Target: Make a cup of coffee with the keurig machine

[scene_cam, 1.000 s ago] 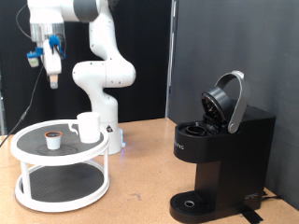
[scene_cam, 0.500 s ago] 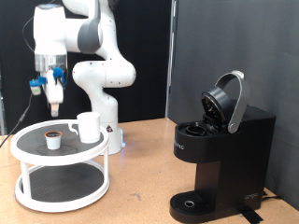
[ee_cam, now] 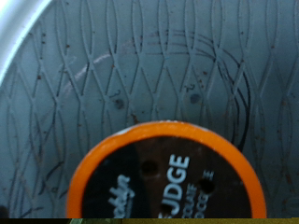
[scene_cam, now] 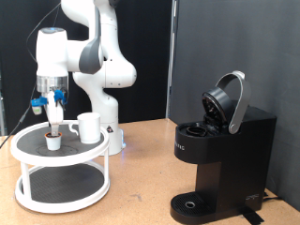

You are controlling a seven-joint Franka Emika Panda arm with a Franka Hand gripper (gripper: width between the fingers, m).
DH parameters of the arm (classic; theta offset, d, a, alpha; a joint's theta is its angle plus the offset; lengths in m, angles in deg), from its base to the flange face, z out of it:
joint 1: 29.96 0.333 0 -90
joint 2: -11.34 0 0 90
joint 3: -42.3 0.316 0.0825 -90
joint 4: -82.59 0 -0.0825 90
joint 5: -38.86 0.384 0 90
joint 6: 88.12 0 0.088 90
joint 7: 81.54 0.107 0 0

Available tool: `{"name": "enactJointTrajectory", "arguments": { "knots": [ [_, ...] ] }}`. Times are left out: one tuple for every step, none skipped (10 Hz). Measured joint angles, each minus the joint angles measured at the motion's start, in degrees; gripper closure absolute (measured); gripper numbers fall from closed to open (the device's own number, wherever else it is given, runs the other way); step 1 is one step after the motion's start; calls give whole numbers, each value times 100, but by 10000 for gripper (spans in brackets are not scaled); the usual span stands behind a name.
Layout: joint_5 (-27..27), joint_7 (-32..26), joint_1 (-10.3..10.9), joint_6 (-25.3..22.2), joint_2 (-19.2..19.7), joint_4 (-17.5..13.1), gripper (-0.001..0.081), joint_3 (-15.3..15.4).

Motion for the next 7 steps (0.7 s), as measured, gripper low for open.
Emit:
{"name": "enactJointTrajectory", "arguments": {
  "knots": [
    [0,0,-14,75,82,23,72,0],
    [0,0,-23,169,150,46,72,0],
    [0,0,-33,232,219,55,72,0],
    [0,0,-35,264,270,60,72,0],
    [0,0,-36,285,317,60,72,0],
    [8,0,-36,289,349,60,72,0],
    [17,0,-36,289,358,60,175,0]
  ]
}}
